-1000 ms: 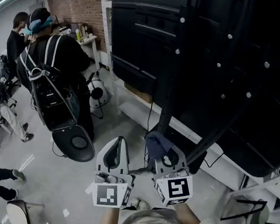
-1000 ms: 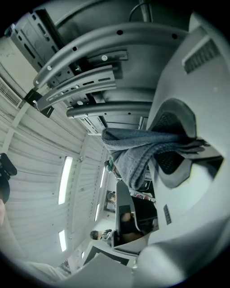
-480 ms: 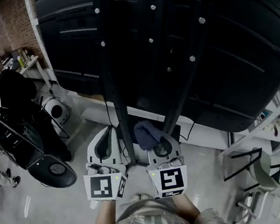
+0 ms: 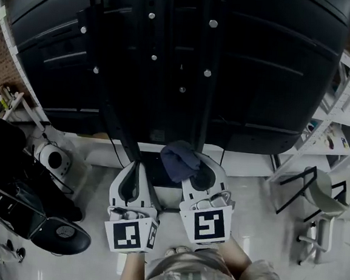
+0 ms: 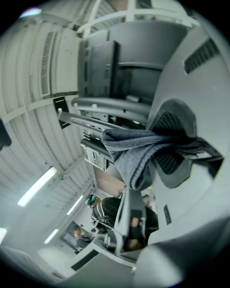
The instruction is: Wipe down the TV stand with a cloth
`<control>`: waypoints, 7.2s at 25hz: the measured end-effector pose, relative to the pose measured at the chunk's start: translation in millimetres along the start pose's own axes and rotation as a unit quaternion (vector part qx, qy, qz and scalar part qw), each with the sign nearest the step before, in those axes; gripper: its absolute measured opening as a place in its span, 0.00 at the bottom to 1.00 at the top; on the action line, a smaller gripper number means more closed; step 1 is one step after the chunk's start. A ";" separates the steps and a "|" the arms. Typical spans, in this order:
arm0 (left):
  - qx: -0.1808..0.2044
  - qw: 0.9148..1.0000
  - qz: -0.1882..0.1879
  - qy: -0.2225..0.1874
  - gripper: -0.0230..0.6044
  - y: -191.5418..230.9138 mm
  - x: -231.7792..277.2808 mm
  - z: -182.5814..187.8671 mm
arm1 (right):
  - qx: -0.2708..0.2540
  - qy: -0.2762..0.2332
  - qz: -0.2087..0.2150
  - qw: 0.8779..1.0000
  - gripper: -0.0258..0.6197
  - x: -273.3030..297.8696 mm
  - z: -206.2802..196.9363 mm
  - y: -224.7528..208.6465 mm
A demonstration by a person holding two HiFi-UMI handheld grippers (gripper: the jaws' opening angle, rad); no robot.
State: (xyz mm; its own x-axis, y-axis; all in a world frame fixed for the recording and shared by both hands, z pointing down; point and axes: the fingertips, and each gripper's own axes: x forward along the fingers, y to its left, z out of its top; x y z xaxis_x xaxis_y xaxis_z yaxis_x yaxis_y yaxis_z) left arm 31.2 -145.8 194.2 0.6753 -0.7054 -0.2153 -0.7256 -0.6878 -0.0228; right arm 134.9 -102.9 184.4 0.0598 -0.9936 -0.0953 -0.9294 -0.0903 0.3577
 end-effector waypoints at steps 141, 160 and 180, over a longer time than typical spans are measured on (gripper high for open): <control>-0.069 0.985 -0.068 0.143 0.06 -40.4 12.3 -149.8 | -0.305 0.288 0.125 0.899 0.14 6.8 -254.7 52.8; -0.082 0.982 -0.017 0.170 0.06 -11.0 -0.8 -183.6 | -0.291 0.365 0.201 0.861 0.14 -12.1 -400.8 111.9; -0.096 0.968 0.026 0.229 0.06 12.4 -40.3 -248.8 | -0.300 0.435 0.288 0.799 0.14 -30.9 -537.8 167.5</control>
State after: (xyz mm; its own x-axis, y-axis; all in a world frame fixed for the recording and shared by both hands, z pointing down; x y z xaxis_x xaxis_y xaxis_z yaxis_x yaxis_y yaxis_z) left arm 27.8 -168.6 445.5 0.6587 -0.7115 0.2447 -0.7515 -0.6379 0.1681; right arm 173.2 -123.4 746.8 0.1579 -0.5285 0.8341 -0.5682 0.6422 0.5144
